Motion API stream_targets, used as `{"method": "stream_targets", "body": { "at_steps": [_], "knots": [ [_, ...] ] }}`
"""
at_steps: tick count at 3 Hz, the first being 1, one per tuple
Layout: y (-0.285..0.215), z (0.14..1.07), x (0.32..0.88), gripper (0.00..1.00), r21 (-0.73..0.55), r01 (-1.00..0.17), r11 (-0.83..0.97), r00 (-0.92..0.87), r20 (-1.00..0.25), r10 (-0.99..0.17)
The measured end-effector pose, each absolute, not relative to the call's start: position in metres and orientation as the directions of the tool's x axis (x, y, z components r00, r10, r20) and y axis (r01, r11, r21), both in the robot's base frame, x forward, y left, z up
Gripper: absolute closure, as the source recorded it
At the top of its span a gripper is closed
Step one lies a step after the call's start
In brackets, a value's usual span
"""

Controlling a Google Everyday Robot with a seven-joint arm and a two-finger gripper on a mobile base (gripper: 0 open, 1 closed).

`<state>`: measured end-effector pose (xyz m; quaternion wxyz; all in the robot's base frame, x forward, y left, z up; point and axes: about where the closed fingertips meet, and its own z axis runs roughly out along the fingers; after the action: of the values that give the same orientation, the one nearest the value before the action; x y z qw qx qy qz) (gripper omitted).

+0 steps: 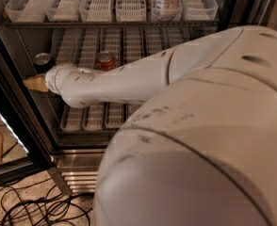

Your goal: Pick pepsi can from middle shelf of fridge

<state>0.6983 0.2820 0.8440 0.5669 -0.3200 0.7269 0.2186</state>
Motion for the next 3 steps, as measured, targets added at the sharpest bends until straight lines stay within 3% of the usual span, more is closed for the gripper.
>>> {"method": "stream_targets", "body": {
  "at_steps": [2,3],
  "knots": [
    [0.281,0.842,0.717,0.10,-0.068,-0.696,0.715,-0.146,-0.961,-0.234],
    [0.283,0.845,0.724,0.29,-0.104,-0.694,0.712,-0.111,-0.962,-0.249]
  ]
}}
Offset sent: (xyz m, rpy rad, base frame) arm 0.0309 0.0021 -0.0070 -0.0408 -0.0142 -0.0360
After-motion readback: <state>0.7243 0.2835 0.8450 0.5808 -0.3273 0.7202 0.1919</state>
